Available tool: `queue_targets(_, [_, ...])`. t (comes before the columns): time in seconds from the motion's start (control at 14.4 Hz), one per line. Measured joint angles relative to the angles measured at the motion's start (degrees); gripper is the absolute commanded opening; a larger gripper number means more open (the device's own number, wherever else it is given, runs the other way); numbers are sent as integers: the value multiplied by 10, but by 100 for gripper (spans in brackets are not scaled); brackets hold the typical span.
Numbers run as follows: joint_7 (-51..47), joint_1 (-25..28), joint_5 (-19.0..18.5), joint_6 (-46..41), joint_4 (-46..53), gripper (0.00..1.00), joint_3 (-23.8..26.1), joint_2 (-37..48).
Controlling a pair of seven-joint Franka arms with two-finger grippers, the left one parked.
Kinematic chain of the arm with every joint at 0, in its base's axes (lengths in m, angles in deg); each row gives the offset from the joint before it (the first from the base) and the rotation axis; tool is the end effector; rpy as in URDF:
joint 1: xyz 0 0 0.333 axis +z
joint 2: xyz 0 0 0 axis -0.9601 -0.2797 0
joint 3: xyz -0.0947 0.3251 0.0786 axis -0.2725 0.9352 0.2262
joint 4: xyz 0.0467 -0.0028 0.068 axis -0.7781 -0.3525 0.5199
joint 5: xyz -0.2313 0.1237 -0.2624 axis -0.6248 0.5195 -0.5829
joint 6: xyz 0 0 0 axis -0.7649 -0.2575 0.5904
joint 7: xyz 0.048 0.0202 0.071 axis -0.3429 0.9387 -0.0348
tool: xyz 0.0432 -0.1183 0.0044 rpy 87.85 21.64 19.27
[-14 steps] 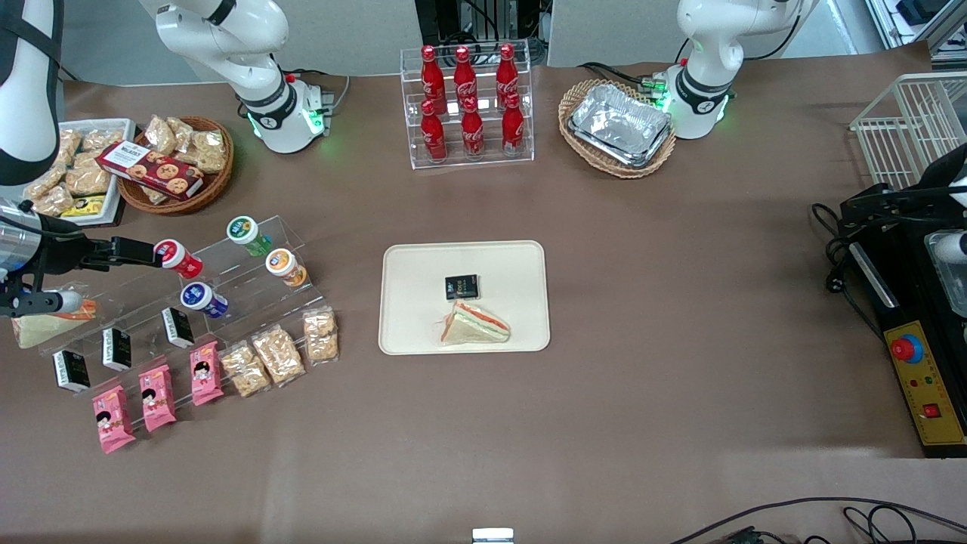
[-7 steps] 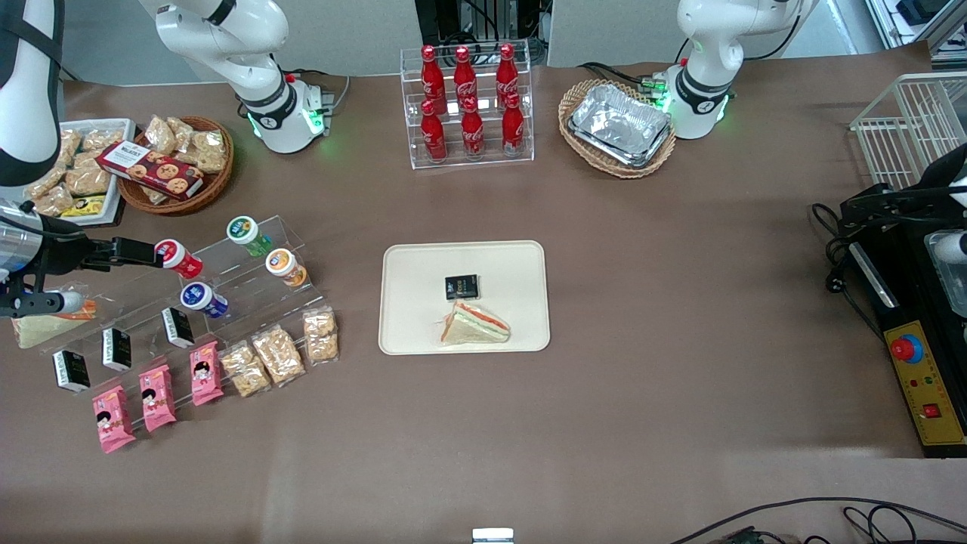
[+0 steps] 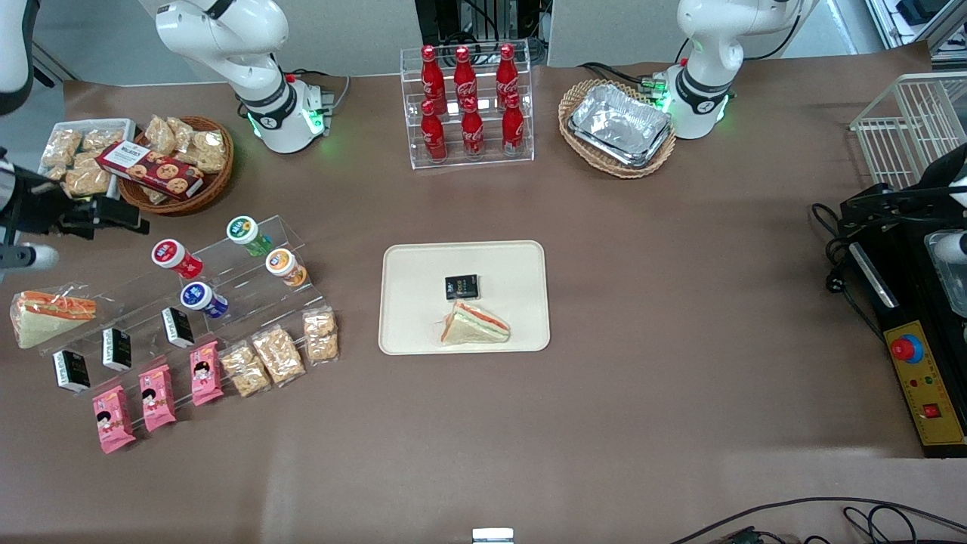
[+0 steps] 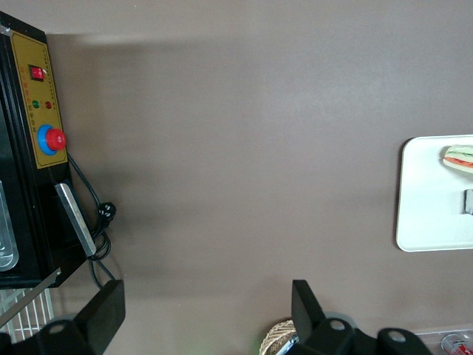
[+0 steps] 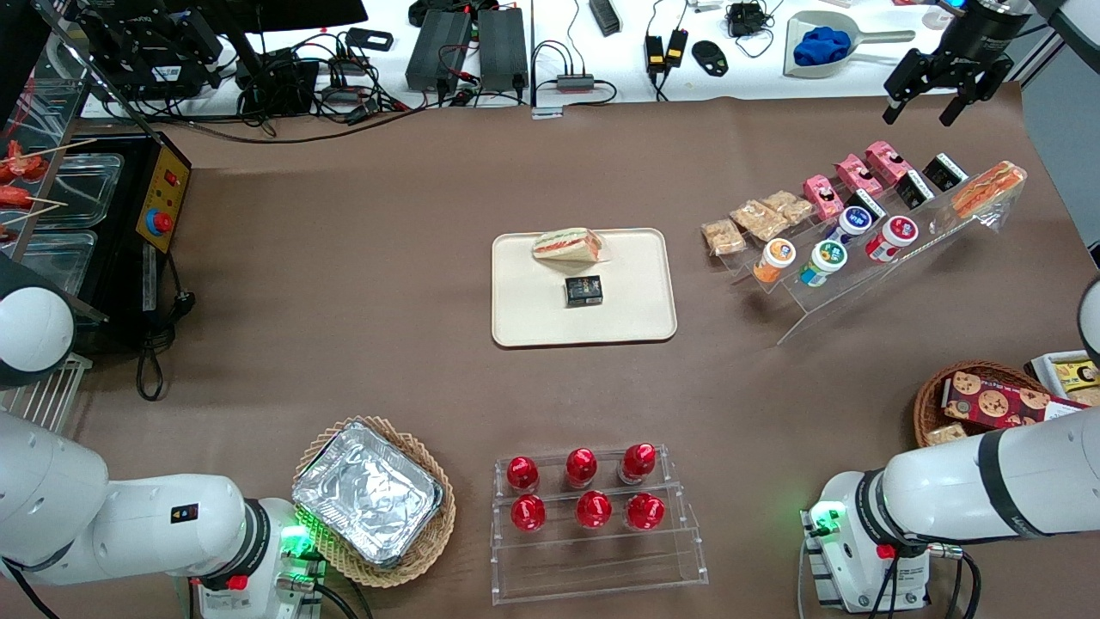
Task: Place green gum on tray
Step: 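Move the right gripper over the acrylic rack toward the green bottle, then lower the right gripper onto the green-labelled bottle and close on it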
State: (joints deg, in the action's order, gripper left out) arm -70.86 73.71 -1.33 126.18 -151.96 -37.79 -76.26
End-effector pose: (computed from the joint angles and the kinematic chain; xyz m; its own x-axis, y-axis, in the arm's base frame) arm 0.5064 -0.0366 0.6063 0.9849 -0.0034 -0.1733 -0.0230 -0.9936 -0.1110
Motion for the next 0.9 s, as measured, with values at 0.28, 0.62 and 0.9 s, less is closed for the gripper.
queue_targets(0.28, [-28,9,0,57,-106,100,4,69])
queue_targets(0.62, [-51,15,0,198,-281,100,25,139])
queue_targets(0.9, [-61,16,0,256,-352,100,37,148])
